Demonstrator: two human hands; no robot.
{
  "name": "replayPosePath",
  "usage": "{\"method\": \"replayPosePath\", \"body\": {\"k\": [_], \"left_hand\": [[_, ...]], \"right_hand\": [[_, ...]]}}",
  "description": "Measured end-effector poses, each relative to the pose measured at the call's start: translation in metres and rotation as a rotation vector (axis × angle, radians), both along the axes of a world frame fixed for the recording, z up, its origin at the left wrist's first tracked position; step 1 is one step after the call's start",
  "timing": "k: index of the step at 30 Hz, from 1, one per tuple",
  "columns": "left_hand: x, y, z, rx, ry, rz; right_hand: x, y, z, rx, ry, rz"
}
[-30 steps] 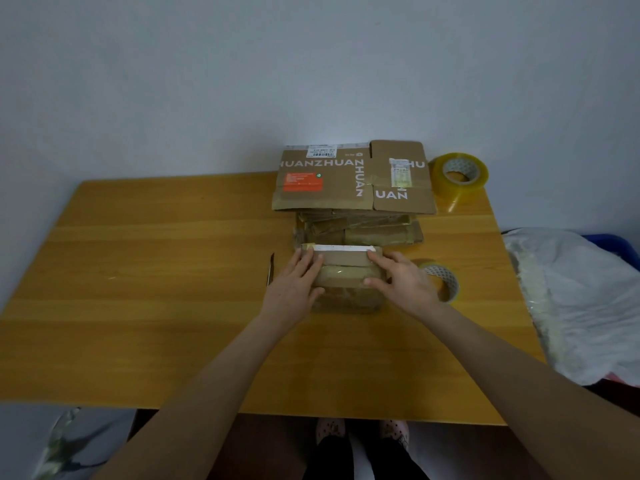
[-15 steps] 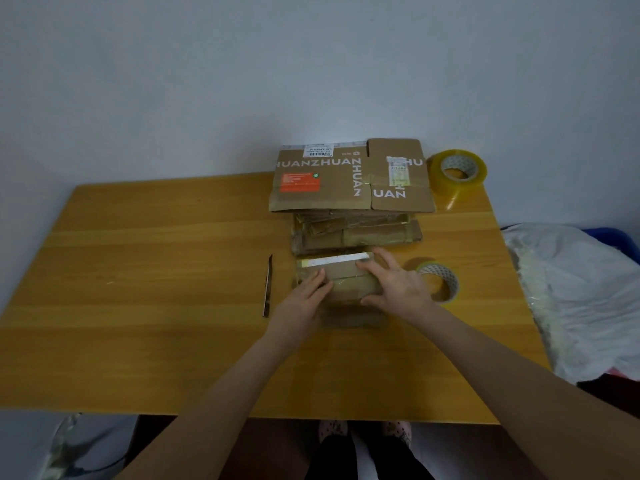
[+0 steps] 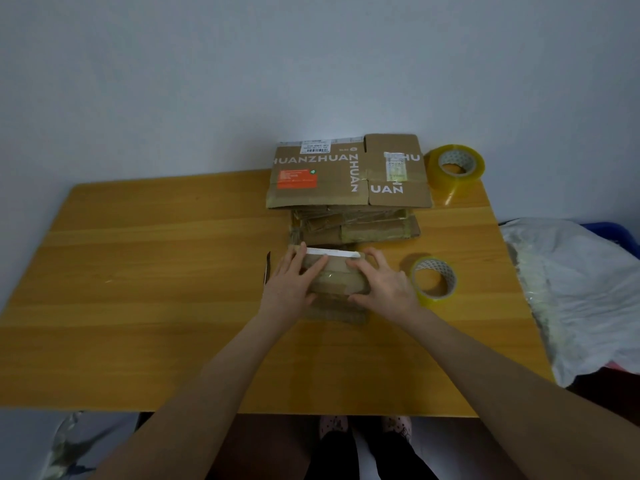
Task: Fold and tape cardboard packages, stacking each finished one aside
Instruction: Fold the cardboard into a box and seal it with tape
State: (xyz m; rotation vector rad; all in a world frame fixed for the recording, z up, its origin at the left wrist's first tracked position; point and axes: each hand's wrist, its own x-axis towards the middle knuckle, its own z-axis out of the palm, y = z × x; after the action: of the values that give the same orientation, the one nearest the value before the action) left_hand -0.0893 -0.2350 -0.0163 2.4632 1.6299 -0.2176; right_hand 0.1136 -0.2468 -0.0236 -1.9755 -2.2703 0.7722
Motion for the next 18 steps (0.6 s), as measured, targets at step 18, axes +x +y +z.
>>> {"method": "replayPosePath", "body": {"k": [18], "left_hand": [[0.028, 0.008, -0.027, -0.080, -0.124, 0.045]], "right_hand": [[0.029, 0.011, -0.010, -0.080, -0.033, -0.092]]}}
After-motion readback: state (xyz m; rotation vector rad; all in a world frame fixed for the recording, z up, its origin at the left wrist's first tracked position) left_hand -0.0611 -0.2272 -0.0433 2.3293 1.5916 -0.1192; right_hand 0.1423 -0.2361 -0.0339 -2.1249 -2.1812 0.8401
